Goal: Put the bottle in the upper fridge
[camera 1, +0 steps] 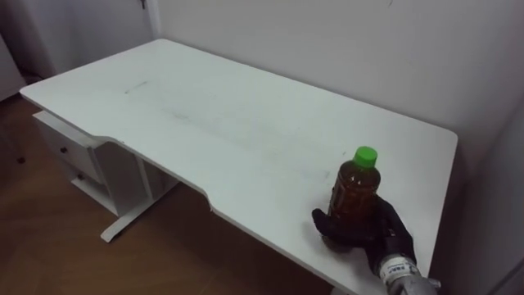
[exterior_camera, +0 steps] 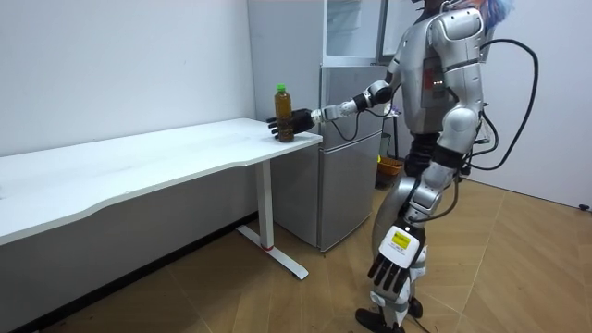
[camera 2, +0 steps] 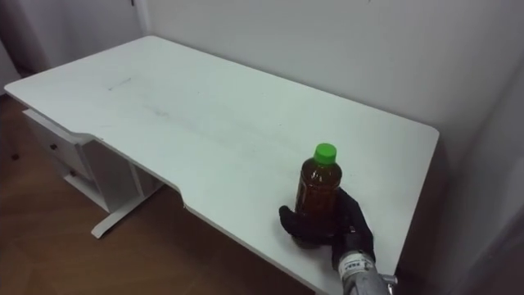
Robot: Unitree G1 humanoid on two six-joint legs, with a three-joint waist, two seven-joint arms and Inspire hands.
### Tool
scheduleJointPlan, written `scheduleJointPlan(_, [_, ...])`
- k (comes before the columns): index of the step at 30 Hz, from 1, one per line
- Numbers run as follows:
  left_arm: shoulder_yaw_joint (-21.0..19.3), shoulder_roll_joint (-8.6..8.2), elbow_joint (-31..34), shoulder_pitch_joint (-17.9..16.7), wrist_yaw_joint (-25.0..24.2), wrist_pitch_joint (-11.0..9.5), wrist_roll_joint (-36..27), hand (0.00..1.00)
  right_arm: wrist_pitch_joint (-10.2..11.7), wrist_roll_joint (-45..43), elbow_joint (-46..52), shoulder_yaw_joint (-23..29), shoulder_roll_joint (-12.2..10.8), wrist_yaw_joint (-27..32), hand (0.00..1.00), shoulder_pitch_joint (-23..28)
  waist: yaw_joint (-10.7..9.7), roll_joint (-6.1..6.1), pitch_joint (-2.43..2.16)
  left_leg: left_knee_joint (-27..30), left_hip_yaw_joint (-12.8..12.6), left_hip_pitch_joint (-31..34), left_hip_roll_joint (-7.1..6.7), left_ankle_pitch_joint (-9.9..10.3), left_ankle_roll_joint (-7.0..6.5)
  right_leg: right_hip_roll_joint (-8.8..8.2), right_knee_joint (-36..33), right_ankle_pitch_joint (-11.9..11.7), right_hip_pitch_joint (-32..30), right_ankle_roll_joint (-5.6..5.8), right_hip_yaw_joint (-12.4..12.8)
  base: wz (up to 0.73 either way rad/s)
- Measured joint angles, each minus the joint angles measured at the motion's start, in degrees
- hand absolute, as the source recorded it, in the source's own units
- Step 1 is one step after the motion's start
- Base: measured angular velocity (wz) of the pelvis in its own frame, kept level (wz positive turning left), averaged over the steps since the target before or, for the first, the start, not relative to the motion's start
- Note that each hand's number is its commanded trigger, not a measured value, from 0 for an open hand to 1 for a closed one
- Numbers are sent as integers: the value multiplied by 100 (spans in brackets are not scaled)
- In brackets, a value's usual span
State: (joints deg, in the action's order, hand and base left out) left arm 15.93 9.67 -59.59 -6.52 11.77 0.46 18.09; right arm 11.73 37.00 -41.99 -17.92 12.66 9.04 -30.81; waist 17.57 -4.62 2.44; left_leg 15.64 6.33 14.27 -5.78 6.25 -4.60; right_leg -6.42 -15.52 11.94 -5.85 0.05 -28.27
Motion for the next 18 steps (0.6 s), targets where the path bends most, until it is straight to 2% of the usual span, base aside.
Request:
scheduleJointPlan(2, [-2,0,-7,-6,0,22,21,0,-37,1,16,-1,-35,-86,100,1,-4,1,0,-29,2,-51,2,0,0,0,29,-4,48,1,-1,0])
scheduleJointPlan(5, [-12,-1,-7,-37,4,77,22,0,-293,72,10,-3,-85,-167,100,14,-6,13,-4,-98,2,-211,4,5,4,7,103,-20,205,9,2,0])
scheduleJointPlan(8, [-62,-7,11,-82,2,71,41,0,-349,73,12,-1,-96,-257,100,29,-18,32,-16,-100,10,-243,8,4,5,53,172,-44,272,13,-9,0])
scheduleJointPlan(12, [-453,-14,311,-445,-5,50,59,0,-555,80,216,6,-2,-296,100,45,-48,94,-65,-147,18,-412,6,13,-7,50,286,-92,460,38,12,0])
scheduleJointPlan(14, [-563,-5,368,-543,-5,40,67,0,-560,64,541,9,101,-310,100,45,-46,112,-77,-174,6,-461,5,10,-7,48,276,-92,481,39,65,-5])
scheduleJointPlan(17, [-833,4,328,-678,-5,37,75,0,-560,113,1009,115,144,-379,100,48,-132,153,-120,-221,22,-648,-4,12,-7,54,300,-89,658,47,132,2])
scheduleJointPlan(18, [-940,9,327,-742,3,40,125,0,-560,104,1202,119,186,-410,100,48,-167,177,-152,-248,25,-724,-11,12,-8,51,306,-80,729,61,136,4])
